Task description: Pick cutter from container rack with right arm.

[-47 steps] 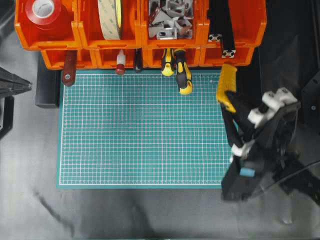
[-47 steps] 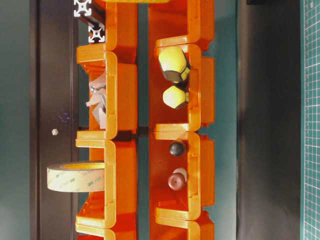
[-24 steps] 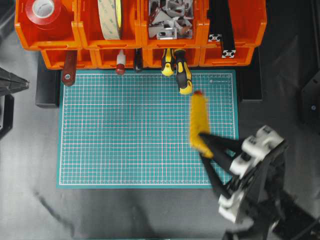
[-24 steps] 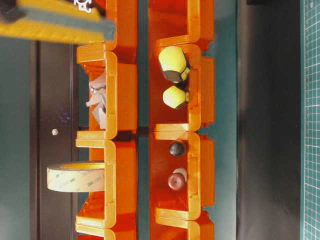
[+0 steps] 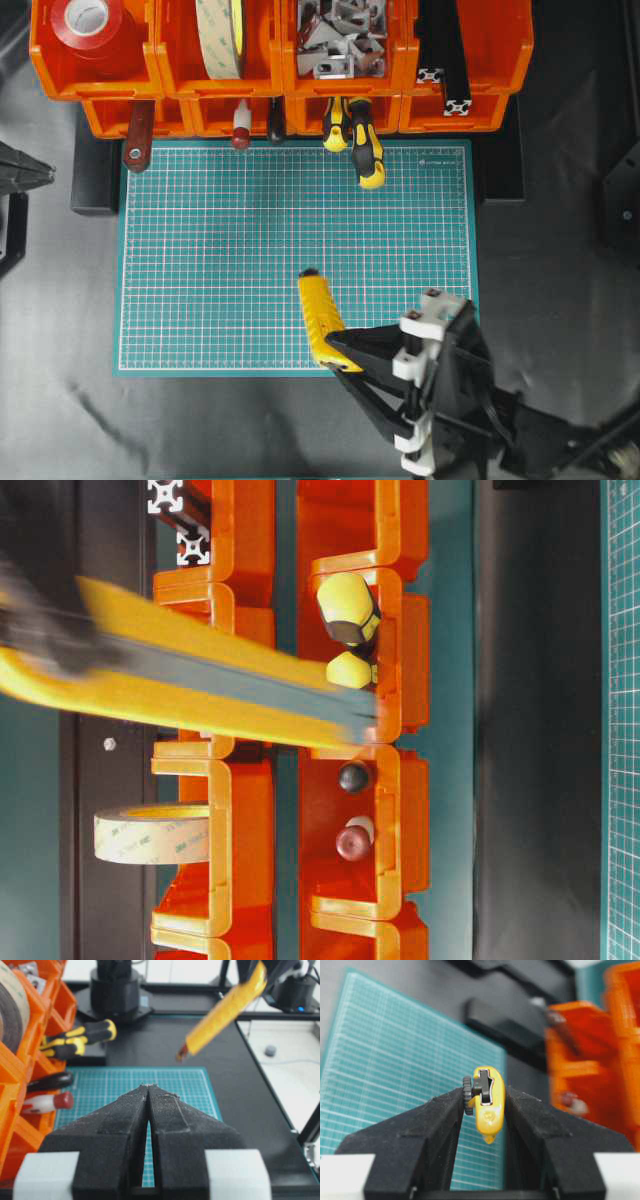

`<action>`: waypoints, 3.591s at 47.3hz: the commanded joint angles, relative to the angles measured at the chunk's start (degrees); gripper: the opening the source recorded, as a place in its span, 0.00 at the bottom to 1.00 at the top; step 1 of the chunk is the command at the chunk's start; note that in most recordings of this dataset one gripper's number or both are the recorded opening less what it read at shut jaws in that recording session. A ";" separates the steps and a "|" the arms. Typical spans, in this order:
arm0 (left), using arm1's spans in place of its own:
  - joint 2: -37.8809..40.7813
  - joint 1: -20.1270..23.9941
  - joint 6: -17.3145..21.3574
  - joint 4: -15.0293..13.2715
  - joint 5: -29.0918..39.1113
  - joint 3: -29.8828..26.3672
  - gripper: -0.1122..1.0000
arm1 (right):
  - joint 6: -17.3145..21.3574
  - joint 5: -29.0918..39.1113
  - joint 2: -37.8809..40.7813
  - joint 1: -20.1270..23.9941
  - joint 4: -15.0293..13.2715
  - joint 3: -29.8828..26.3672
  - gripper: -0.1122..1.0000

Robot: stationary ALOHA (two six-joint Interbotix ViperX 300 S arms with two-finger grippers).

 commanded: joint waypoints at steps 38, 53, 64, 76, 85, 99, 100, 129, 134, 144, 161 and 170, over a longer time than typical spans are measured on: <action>0.44 0.00 -0.18 0.18 -1.93 -2.20 0.10 | 1.58 -38.41 4.57 -22.24 -5.98 11.69 0.35; 0.62 0.00 -0.26 0.26 -1.58 -2.02 0.10 | 2.02 -38.76 7.21 -21.97 -5.19 11.16 0.35; 0.70 -0.09 -0.26 0.18 -1.49 -2.02 0.10 | 2.11 -38.14 7.29 -19.86 -2.20 13.97 0.35; 0.70 0.00 -0.26 0.18 -0.44 -1.67 0.10 | 2.20 -37.44 7.56 -17.14 0.53 15.73 0.35; 0.79 0.00 -0.35 0.18 -0.44 -1.49 0.10 | 2.11 -36.56 8.70 -18.28 0.53 15.38 0.35; 0.35 0.00 -0.35 0.18 0.62 -1.41 0.10 | 1.93 -37.00 10.81 -21.88 0.00 14.59 0.35; 0.35 0.00 -0.35 0.18 0.62 -1.41 0.10 | 1.93 -37.00 10.81 -22.15 0.00 14.50 0.35; 0.35 0.00 -1.58 0.26 0.62 -1.41 0.10 | 2.11 -35.86 10.02 -20.83 0.18 14.59 0.35; 0.44 -0.09 -2.64 0.18 0.70 -1.32 0.10 | 2.11 -34.10 9.67 -20.04 0.26 14.77 0.35; 0.35 -0.09 -2.72 0.18 0.62 -1.32 0.10 | 2.20 -31.38 8.09 -19.34 0.35 14.94 0.49; 0.18 -0.09 -2.72 0.18 0.62 -1.41 0.10 | 2.29 -31.46 5.19 -18.90 3.34 15.21 0.78; 0.09 -0.09 -2.81 0.18 0.70 -1.41 0.10 | 2.29 -30.41 3.52 -17.67 5.71 16.52 0.78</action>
